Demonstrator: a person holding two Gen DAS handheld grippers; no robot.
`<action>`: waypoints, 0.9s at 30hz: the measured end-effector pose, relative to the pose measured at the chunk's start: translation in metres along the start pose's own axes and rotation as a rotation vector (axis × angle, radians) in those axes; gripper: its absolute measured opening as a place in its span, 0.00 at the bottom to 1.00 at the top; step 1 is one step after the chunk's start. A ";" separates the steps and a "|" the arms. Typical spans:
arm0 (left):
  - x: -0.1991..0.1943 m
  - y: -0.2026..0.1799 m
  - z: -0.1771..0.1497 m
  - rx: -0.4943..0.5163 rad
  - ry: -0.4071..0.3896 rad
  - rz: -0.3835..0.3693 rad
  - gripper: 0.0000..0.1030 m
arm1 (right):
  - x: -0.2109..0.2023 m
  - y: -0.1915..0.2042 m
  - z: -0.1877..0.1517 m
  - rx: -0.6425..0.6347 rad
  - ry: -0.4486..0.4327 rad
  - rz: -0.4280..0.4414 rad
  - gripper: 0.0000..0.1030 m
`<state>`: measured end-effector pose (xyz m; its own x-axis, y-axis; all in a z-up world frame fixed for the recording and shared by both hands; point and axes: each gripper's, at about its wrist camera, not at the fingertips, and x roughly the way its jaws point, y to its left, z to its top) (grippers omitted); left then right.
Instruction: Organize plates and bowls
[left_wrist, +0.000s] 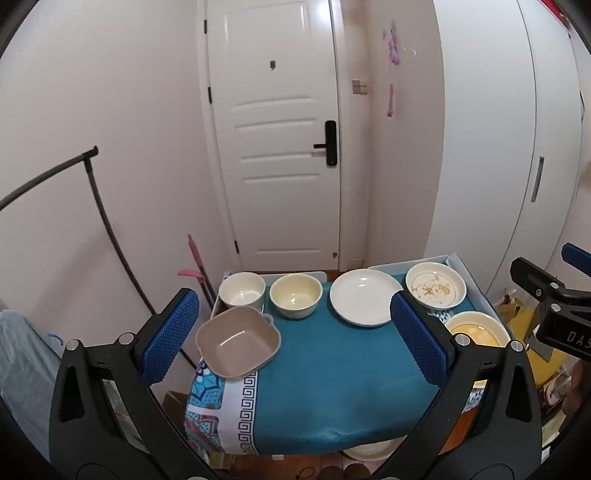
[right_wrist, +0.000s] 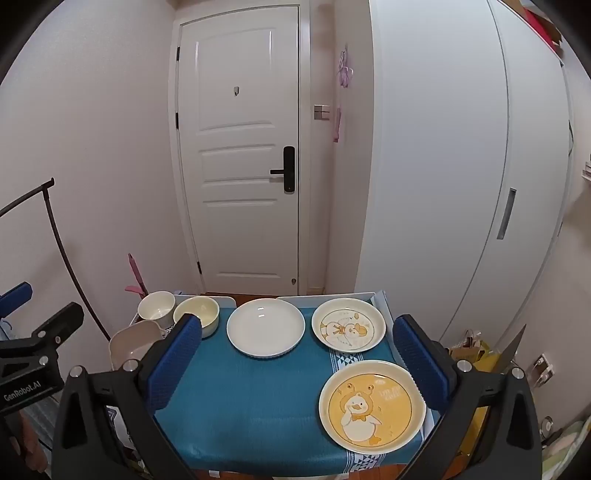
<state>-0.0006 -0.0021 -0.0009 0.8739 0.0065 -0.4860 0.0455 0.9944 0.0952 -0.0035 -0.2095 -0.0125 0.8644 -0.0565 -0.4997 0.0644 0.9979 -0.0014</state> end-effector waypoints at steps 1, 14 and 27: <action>0.000 -0.001 0.000 0.004 0.000 0.005 1.00 | 0.000 0.001 0.000 0.000 0.004 0.003 1.00; -0.011 0.001 -0.003 -0.030 -0.021 0.004 1.00 | -0.002 -0.006 -0.001 0.009 -0.001 0.008 1.00; -0.018 0.000 -0.002 -0.033 -0.026 0.002 1.00 | -0.004 -0.004 -0.001 0.010 -0.013 0.004 1.00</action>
<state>-0.0174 -0.0016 0.0067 0.8864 0.0061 -0.4629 0.0282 0.9973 0.0672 -0.0080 -0.2135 -0.0113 0.8710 -0.0530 -0.4885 0.0661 0.9978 0.0096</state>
